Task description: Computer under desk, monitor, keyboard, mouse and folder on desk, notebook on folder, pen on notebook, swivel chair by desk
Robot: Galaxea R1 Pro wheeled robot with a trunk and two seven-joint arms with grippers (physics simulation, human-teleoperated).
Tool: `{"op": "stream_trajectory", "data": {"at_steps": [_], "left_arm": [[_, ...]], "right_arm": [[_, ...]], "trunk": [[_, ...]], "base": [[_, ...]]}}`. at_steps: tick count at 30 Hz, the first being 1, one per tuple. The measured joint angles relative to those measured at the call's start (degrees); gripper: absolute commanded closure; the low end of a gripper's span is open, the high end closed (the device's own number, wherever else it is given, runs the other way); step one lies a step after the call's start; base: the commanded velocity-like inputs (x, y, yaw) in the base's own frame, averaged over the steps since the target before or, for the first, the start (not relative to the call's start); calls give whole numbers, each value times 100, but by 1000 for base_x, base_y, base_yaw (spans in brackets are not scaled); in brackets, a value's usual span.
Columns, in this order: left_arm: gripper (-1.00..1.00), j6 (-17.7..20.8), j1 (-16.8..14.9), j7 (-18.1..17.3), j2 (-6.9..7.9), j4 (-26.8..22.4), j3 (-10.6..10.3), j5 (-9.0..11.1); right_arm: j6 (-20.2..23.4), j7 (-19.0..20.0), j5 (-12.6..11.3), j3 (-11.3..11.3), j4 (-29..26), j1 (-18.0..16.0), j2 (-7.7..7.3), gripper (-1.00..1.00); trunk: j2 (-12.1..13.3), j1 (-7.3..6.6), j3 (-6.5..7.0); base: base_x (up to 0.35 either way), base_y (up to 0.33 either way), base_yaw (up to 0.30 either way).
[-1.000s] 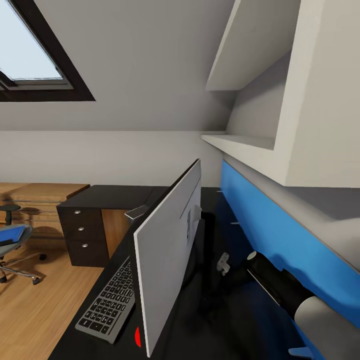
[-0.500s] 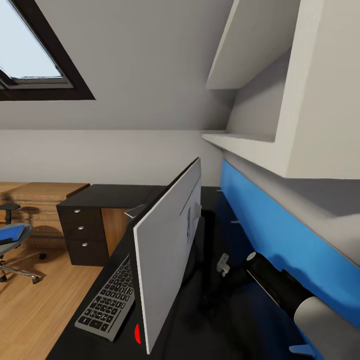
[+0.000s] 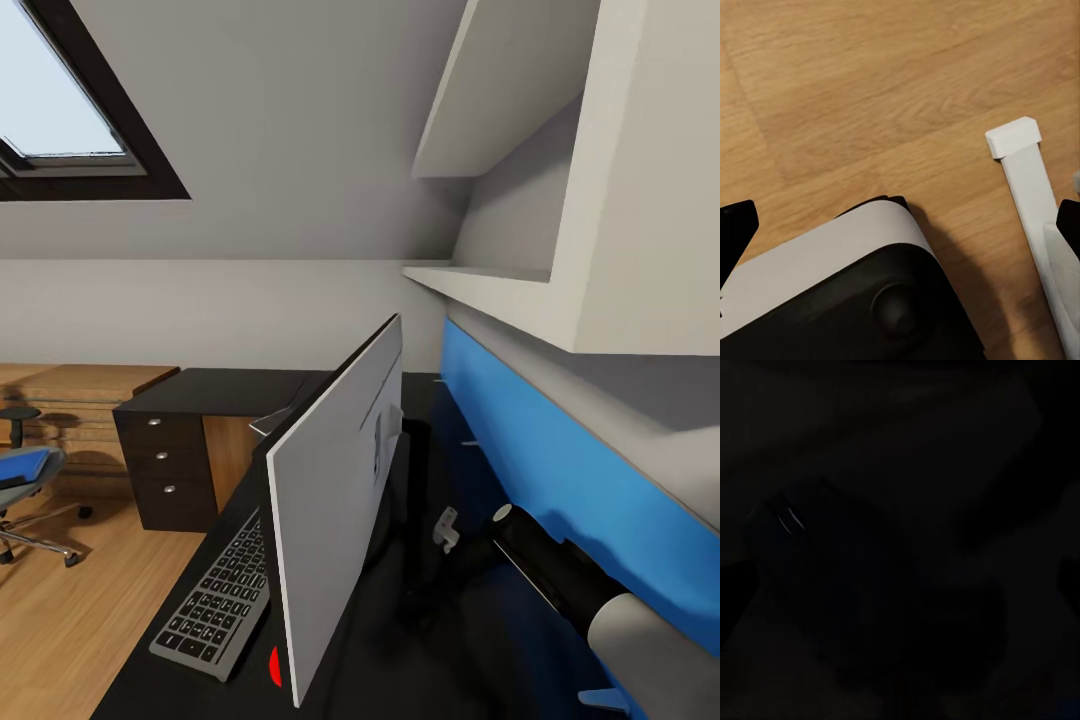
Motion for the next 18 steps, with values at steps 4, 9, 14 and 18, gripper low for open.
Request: {"op": "stream_trajectory", "data": {"at_steps": [4, 9, 14, 18], "left_arm": [[-100, 0, -6, 1, 0, 0, -8, 1], [-100, 0, -7, 1, -1, 0, -18, 1], [-100, 0, -9, 1, -1, 0, -20, 1], [-100, 0, -9, 1, -1, 0, -25, 1]], "right_arm": [[-12, 2, -4, 5, -23, 0, 0, -100], [-65, 7, -7, 11, -34, 0, 0, -100], [-85, 9, -8, 17, -36, 0, 0, -100], [-94, 10, -13, 28, -37, 0, 4, -100]], "trunk": [[0, 0, 0], [0, 0, 0], [0, 0, 0], [0, 0, 0]], "base": [[0, 0, 0], [0, 0, 0], [0, 0, 0], [0, 0, 0]]}}
